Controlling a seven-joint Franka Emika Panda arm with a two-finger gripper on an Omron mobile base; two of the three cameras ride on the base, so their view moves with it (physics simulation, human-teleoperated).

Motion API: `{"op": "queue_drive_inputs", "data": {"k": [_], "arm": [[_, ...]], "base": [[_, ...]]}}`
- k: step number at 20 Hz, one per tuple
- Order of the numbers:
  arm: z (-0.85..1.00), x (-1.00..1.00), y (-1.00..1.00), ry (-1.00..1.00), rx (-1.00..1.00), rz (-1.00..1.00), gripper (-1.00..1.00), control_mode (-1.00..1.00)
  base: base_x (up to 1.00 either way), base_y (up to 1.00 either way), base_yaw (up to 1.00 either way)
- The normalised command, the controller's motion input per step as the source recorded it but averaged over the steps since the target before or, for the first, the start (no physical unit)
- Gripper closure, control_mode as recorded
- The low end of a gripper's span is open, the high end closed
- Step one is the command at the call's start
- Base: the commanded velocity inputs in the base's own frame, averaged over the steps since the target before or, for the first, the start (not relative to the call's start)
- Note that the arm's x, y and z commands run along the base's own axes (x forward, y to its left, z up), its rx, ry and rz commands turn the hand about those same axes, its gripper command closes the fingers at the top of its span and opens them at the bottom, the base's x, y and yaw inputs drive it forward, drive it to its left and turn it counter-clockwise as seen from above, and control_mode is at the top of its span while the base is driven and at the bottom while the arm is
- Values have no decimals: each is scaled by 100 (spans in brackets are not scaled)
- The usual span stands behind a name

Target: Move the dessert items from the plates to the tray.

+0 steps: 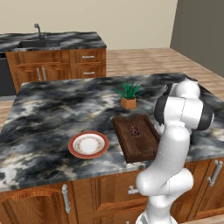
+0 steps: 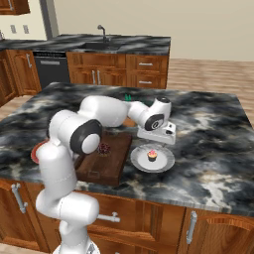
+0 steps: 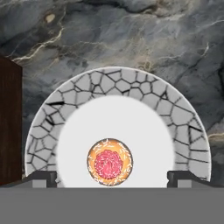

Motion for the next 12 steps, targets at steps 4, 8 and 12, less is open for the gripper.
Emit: {"op": "queue_drive_inputs", "data": {"k": [4, 8, 12], "arm": [[-17, 0, 0, 6, 0, 8, -100, -100], [-27, 0, 0, 6, 0, 9, -100, -100], [-24, -2, 9, 4, 0, 11, -100, -100]], "base": [[0, 0, 0], [0, 0, 0], [0, 0, 0]]}}
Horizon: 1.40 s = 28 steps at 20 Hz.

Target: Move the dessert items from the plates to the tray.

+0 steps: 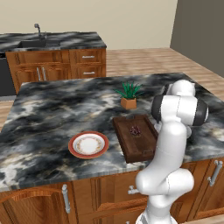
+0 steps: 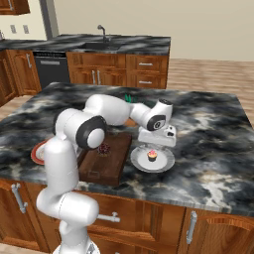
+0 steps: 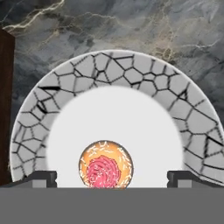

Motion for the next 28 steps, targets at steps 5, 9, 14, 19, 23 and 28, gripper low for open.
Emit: {"op": "queue_drive_inputs", "data": {"k": [5, 9, 14, 19, 23, 28], "arm": [[-11, -7, 9, 3, 0, 11, -100, -100], [0, -13, 1, 0, 0, 10, -100, -100], [0, -22, 11, 0, 0, 8, -100, -100], [0, -10, 23, 0, 0, 8, -100, -100], [-1, 16, 1, 0, 0, 4, -100, -100], [-2, 0, -1, 0, 0, 1, -100, -100]], "base": [[0, 0, 0], [0, 0, 0], [0, 0, 0], [0, 0, 0], [0, 0, 0], [0, 0, 0]]}}
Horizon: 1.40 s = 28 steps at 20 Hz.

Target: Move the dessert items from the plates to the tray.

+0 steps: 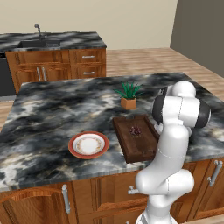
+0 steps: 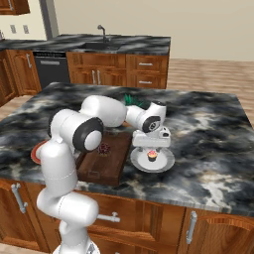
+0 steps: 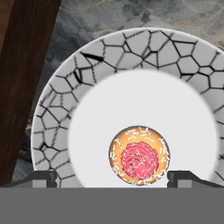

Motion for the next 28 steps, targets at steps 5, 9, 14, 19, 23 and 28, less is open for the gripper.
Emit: {"op": "queue_drive_inputs", "data": {"k": [5, 9, 14, 19, 23, 28], "arm": [[0, 1, -15, 0, 0, 0, -100, -100], [-11, 5, -15, 0, 0, -1, -100, -100], [-18, 15, -1, 0, 0, 0, -100, -100], [-25, 2, 0, 0, 0, 0, -100, -100], [-5, 0, 0, 0, 0, 0, -100, -100], [0, 0, 0, 0, 0, 0, 100, -100]], "base": [[0, 0, 0], [0, 0, 0], [0, 0, 0], [0, 0, 0], [0, 0, 0], [0, 0, 0]]}}
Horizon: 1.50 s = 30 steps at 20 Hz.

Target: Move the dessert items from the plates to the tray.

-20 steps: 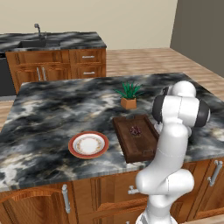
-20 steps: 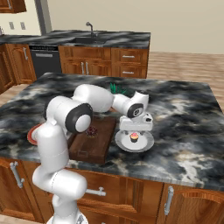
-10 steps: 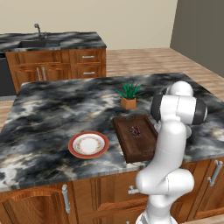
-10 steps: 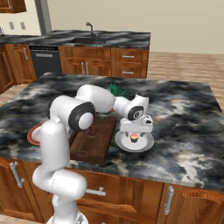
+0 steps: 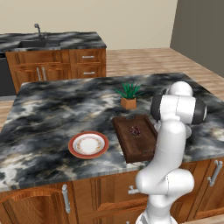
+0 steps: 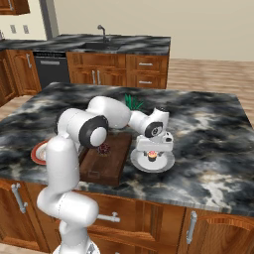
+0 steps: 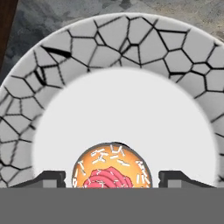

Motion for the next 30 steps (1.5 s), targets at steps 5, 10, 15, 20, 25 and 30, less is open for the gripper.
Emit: {"op": "queue_drive_inputs", "data": {"k": [5, 10, 15, 20, 25, 30], "arm": [[0, 0, 0, 0, 0, 0, 100, -100], [18, -23, 12, -11, 0, 0, 100, -100], [70, -56, 58, -20, 0, 0, 100, -100], [42, -64, 96, -8, 0, 0, 100, -100], [17, -20, 83, 7, 0, 1, 100, -100], [0, 16, 50, 19, 0, -6, 100, -100]], "base": [[0, 0, 0], [0, 0, 0], [0, 0, 0], [0, 0, 0], [0, 0, 0], [0, 0, 0]]}}
